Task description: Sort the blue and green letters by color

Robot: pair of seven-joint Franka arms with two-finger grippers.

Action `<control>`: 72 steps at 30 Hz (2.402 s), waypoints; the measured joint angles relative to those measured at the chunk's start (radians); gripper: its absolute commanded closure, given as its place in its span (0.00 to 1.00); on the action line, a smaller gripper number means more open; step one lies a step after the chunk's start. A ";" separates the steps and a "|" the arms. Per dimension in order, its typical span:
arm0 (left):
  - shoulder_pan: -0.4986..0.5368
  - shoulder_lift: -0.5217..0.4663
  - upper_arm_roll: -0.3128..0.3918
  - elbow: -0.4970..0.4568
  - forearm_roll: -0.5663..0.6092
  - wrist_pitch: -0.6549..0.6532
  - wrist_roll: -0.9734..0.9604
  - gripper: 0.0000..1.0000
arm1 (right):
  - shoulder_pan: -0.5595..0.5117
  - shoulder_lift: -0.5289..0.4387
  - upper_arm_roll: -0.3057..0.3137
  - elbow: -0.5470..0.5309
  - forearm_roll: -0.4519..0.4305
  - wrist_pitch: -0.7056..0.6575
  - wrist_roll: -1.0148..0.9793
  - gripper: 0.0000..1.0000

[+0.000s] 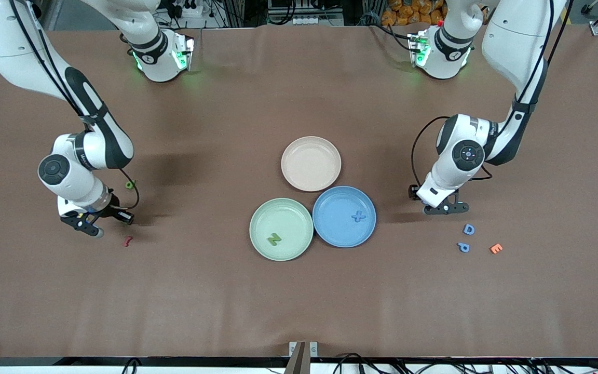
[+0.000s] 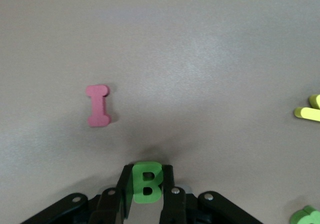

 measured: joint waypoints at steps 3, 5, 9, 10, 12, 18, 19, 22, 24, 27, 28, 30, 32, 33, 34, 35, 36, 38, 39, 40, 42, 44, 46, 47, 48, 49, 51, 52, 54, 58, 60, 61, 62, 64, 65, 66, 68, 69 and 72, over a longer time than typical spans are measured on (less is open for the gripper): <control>0.001 -0.003 0.000 -0.006 0.000 0.009 0.000 0.27 | 0.008 -0.001 0.001 0.012 0.000 -0.012 0.000 1.00; 0.001 -0.004 0.000 -0.009 0.000 0.009 0.000 0.27 | 0.015 -0.002 0.003 0.028 0.000 -0.037 0.001 1.00; 0.001 -0.005 0.000 -0.010 0.000 0.010 0.000 0.27 | 0.031 -0.005 0.006 0.069 0.000 -0.092 0.021 1.00; 0.001 -0.005 0.000 -0.010 0.000 0.010 0.000 0.27 | 0.036 -0.006 0.007 0.077 0.000 -0.102 0.028 1.00; 0.001 -0.005 0.000 -0.010 0.000 0.010 0.000 0.27 | 0.048 -0.007 0.009 0.093 0.001 -0.117 0.051 1.00; 0.001 -0.005 0.000 -0.010 0.000 0.010 0.000 0.27 | 0.100 -0.007 0.037 0.132 0.008 -0.154 0.171 1.00; 0.001 -0.005 0.000 -0.010 0.000 0.010 0.000 0.27 | 0.112 -0.007 0.039 0.139 0.014 -0.161 0.194 1.00; 0.003 -0.005 0.000 -0.010 0.000 0.010 0.000 0.27 | 0.145 -0.007 0.046 0.159 0.045 -0.186 0.243 1.00; 0.006 -0.005 0.000 -0.010 0.000 0.010 0.000 0.27 | 0.164 -0.007 0.053 0.177 0.084 -0.206 0.262 1.00; 0.008 -0.005 0.000 -0.010 0.000 0.011 0.000 0.27 | 0.192 -0.006 0.060 0.209 0.147 -0.236 0.285 1.00; 0.009 -0.005 0.000 -0.010 0.000 0.011 0.000 0.27 | 0.201 -0.006 0.061 0.219 0.164 -0.244 0.294 1.00; 0.010 -0.005 0.000 -0.010 0.000 0.011 0.000 0.28 | 0.223 -0.005 0.064 0.243 0.193 -0.262 0.317 1.00; 0.012 -0.005 0.000 -0.010 0.000 0.012 0.000 0.28 | 0.247 -0.003 0.069 0.269 0.210 -0.275 0.357 1.00; 0.012 -0.005 0.000 -0.010 0.000 0.012 0.000 0.28 | 0.254 -0.001 0.070 0.276 0.212 -0.277 0.371 1.00; 0.013 -0.005 0.000 -0.010 0.000 0.012 0.000 0.28 | 0.263 0.001 0.071 0.285 0.215 -0.280 0.390 1.00; 0.013 -0.005 0.000 -0.010 0.000 0.012 0.000 0.28 | 0.275 0.005 0.073 0.295 0.216 -0.282 0.414 1.00; 0.014 -0.005 0.000 -0.010 0.000 0.013 0.000 0.28 | 0.286 0.009 0.074 0.306 0.216 -0.284 0.438 1.00; 0.014 -0.005 0.000 -0.010 0.000 0.014 0.000 0.28 | 0.311 0.023 0.078 0.331 0.217 -0.287 0.493 1.00; 0.014 -0.005 0.000 -0.010 0.000 0.015 0.000 0.28 | 0.322 0.031 0.081 0.342 0.217 -0.287 0.519 1.00; 0.014 -0.005 0.000 -0.010 0.000 0.016 0.000 0.28 | 0.335 0.040 0.083 0.356 0.217 -0.287 0.549 1.00; 0.014 -0.005 0.000 -0.011 0.000 0.018 0.000 0.29 | 0.355 0.058 0.088 0.383 0.217 -0.287 0.601 1.00; 0.014 -0.005 0.000 -0.011 0.000 0.020 0.000 0.29 | 0.374 0.080 0.097 0.415 0.217 -0.287 0.655 1.00; 0.014 -0.005 0.000 -0.012 0.000 0.021 0.000 0.30 | 0.389 0.101 0.105 0.446 0.217 -0.286 0.696 1.00; 0.014 -0.005 -0.001 -0.012 0.000 0.022 0.000 0.33 | 0.395 0.110 0.108 0.461 0.217 -0.286 0.713 1.00; 0.014 -0.005 -0.001 -0.012 0.000 0.022 0.000 0.35 | 0.403 0.120 0.110 0.476 0.217 -0.286 0.731 1.00; 0.014 -0.005 -0.001 -0.012 0.000 0.022 0.000 0.36 | 0.410 0.131 0.112 0.491 0.217 -0.286 0.749 1.00; 0.014 -0.005 -0.001 -0.012 0.000 0.024 0.000 0.37 | 0.424 0.151 0.113 0.517 0.217 -0.286 0.780 1.00; 0.014 -0.005 -0.002 -0.012 0.000 0.025 0.000 0.38 | 0.432 0.163 0.114 0.533 0.217 -0.285 0.799 1.00; 0.014 -0.005 -0.003 -0.012 0.000 0.025 0.000 0.41 | 0.447 0.187 0.114 0.561 0.217 -0.285 0.827 1.00; 0.014 -0.006 -0.004 -0.012 0.000 0.026 0.000 0.46 | 0.476 0.230 0.115 0.610 0.217 -0.283 0.869 1.00; 0.014 -0.007 -0.005 -0.012 0.000 0.028 -0.001 0.48 | 0.487 0.247 0.115 0.629 0.217 -0.282 0.885 1.00; 0.014 -0.007 -0.005 -0.012 0.000 0.028 -0.001 0.50 | 0.492 0.253 0.115 0.635 0.217 -0.282 0.890 1.00; 0.014 -0.007 -0.005 -0.012 0.000 0.028 -0.001 0.52 | 0.496 0.259 0.115 0.641 0.217 -0.282 0.895 1.00; 0.014 -0.008 -0.006 -0.012 0.000 0.028 -0.001 0.54 | 0.503 0.267 0.115 0.650 0.217 -0.281 0.906 1.00; 0.014 -0.008 -0.006 -0.012 0.000 0.028 -0.001 0.54 | 0.506 0.270 0.115 0.653 0.217 -0.280 0.911 1.00; 0.014 -0.008 -0.006 -0.012 0.000 0.028 -0.001 0.58 | 0.508 0.272 0.115 0.655 0.217 -0.278 0.917 1.00; 0.014 -0.009 -0.007 -0.012 0.000 0.029 -0.002 0.59 | 0.513 0.277 0.116 0.656 0.217 -0.264 0.927 1.00; 0.014 -0.009 -0.007 -0.012 0.000 0.029 -0.002 0.60 | 0.515 0.279 0.116 0.656 0.217 -0.257 0.931 1.00; 0.014 -0.010 -0.007 -0.012 0.000 0.029 -0.002 0.66 | 0.525 0.288 0.116 0.656 0.217 -0.234 0.950 1.00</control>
